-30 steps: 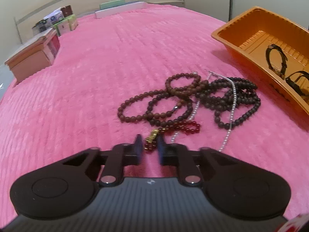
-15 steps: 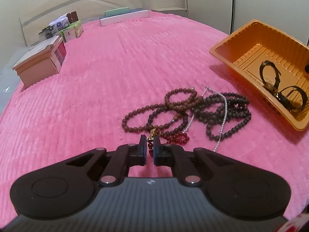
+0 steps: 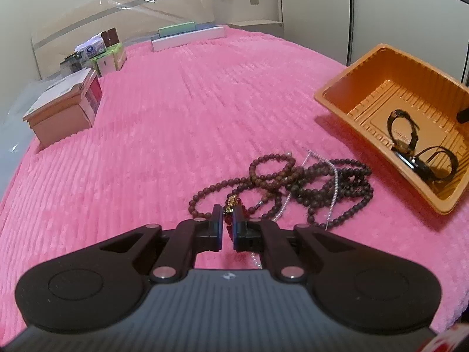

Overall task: Organize jewelry
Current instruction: 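Close the left tool on the red bead bracelet's gold charm, then carry the red bead bracelet into the orange tray and open the left tool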

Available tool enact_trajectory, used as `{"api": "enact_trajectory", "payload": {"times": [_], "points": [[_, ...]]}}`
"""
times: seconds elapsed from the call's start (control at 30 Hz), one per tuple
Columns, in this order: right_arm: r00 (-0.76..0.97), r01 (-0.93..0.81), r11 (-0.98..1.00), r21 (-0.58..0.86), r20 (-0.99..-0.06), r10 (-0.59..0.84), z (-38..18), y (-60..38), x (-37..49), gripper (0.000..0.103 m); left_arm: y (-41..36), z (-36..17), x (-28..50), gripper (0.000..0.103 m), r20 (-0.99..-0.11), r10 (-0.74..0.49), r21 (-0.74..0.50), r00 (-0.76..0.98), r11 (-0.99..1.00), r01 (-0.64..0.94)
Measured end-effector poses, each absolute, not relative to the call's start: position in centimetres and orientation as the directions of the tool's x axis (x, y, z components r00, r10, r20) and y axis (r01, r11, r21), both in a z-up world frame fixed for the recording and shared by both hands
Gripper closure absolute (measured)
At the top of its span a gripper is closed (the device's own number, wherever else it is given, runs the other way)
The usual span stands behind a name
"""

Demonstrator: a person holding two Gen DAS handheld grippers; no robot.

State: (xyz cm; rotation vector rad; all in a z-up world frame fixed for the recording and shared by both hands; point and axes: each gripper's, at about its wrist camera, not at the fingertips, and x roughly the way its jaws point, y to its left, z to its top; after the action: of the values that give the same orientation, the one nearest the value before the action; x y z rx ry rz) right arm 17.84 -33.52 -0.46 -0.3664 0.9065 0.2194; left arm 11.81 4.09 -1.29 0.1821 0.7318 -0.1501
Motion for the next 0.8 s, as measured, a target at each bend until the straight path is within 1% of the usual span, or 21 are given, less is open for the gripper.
{"api": "enact_trajectory", "payload": {"times": [0.47,0.8], "points": [[0.602,-0.338,0.915,-0.22,-0.798,0.03,-0.4,-33.7,17.8,0.099,0.7,3.2,11.6,0.098,-0.601,-0.186,0.079,0.777,0.954,0.29],[0.601,-0.337,0.916,-0.218,-0.799,0.031,-0.4,-33.7,17.8,0.099,-6.4,4.5,11.9,0.098,-0.573,-0.363,0.014,0.735,0.892,0.451]]}}
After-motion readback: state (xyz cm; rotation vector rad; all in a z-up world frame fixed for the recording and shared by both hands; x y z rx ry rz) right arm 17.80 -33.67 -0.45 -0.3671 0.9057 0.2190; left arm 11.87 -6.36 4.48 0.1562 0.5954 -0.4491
